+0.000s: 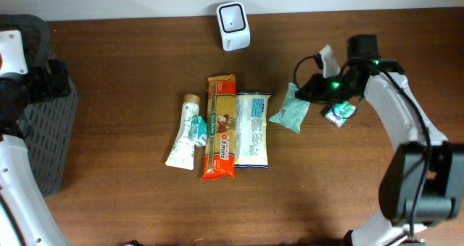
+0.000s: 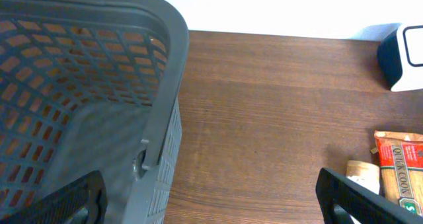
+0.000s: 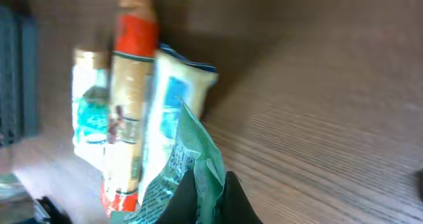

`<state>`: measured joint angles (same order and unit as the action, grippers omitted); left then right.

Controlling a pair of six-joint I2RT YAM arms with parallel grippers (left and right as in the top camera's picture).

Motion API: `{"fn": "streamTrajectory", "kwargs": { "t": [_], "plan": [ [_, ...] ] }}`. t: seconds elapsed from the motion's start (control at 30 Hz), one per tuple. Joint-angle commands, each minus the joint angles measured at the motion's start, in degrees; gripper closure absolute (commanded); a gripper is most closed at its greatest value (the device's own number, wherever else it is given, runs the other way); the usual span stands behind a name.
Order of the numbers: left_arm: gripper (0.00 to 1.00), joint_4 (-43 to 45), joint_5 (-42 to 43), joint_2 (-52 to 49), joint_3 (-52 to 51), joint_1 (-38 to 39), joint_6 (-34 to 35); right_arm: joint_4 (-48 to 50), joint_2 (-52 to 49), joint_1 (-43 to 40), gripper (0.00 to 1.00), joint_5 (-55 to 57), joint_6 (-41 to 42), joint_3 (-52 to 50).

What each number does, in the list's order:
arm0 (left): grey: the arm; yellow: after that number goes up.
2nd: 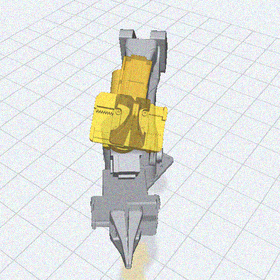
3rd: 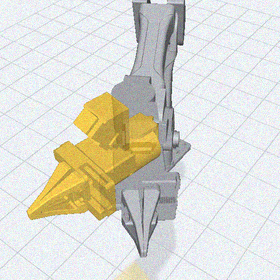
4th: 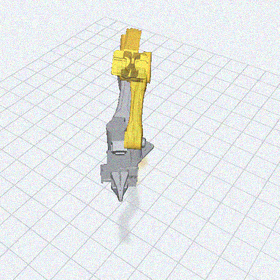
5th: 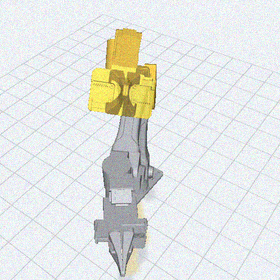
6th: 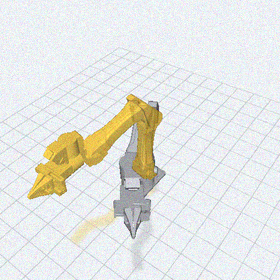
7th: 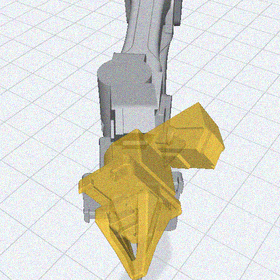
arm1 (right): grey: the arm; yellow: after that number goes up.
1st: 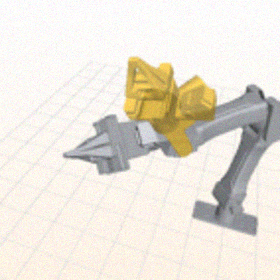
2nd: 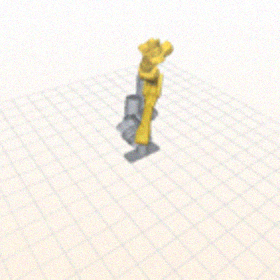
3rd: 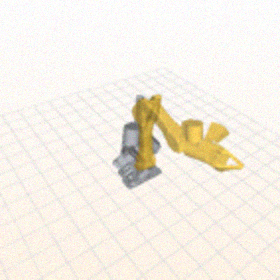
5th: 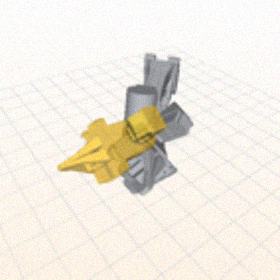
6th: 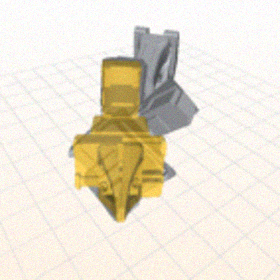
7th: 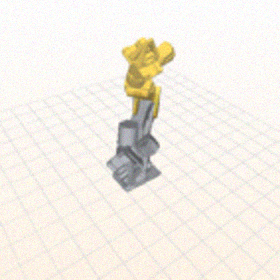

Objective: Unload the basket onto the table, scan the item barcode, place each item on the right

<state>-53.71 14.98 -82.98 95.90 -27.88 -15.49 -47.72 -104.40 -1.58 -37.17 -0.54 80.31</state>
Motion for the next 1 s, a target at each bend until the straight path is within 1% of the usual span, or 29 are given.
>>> {"fn": "streamTrajectory", "kwargs": {
  "t": [0.0, 0.1, 0.13, 0.23, 0.3, 0.5, 0.63, 0.73, 0.8, 0.83, 0.87, 0.9, 0.93, 0.97],
  "plan": [
    [0.01, 0.07, 0.24, 0.28, 0.63, -0.15, -0.90, 1.09, 7.34, 5.68, 0.96, 2.62, -1.18, 0.15],
    [0.01, 0.07, 0.24, 0.28, 0.63, -0.15, -0.90, 2.49, 13.94, 9.55, 0.96, 3.34, -1.16, 0.33],
    [0.01, 0.04, 0.24, 0.28, 0.63, -0.15, -0.90, 2.75, 16.85, 10.25, 0.96, 3.30, 0.50, 0.55],
    [0.01, 0.07, 0.24, 0.28, 0.63, -0.15, -0.90, 2.78, 21.99, 10.32, 0.96, 2.86, 4.55, 0.76],
    [0.01, 0.07, 0.24, 0.28, 0.63, -0.15, -0.90, 2.78, 24.74, 10.32, 0.96, 0.20, 5.53, 0.85],
    [0.01, 0.04, 0.24, 0.28, 0.63, -0.15, -0.90, 2.73, 25.40, 10.32, 0.96, -1.97, 12.09, 2.19],
    [0.01, 0.07, 0.24, 0.28, 0.63, -0.15, -0.90, 2.51, 25.40, 10.56, 0.96, -2.91, 13.53, 2.58],
    [0.01, 0.07, 0.24, 0.28, 0.63, -0.15, -0.90, -0.04, 24.63, 13.99, 0.96, 7.58, 13.51, 6.88],
    [0.01, 0.07, 0.24, 0.28, 0.63, -0.15, -0.90, -3.13, 22.18, 17.46, 0.96, 19.85, 11.80, 13.20],
    [0.01, 0.04, 0.24, 0.28, 0.63, -0.15, -0.90, -4.83, 19.15, 20.35, 0.96, 28.76, 9.29, 18.64],
    [0.01, 0.04, 0.24, 0.28, 0.63, -0.15, -0.90, -5.03, 16.44, 22.34, 0.96, 34.77, 6.58, 22.40],
    [0.01, 0.07, 0.24, 0.28, 0.63, -0.15, -0.90, -3.78, 13.64, 24.17, 0.96, 41.18, 3.23, 25.20],
    [0.01, 0.07, 0.24, 0.28, 0.63, -0.15, -0.90, -0.22, 10.97, 25.92, 0.96, 47.52, 0.24, 26.38],
    [0.01, 0.04, 0.24, 0.28, 0.63, -0.15, -0.90, 6.05, 7.54, 27.74, 0.96, 54.29, -3.82, 26.43]
  ]
}}
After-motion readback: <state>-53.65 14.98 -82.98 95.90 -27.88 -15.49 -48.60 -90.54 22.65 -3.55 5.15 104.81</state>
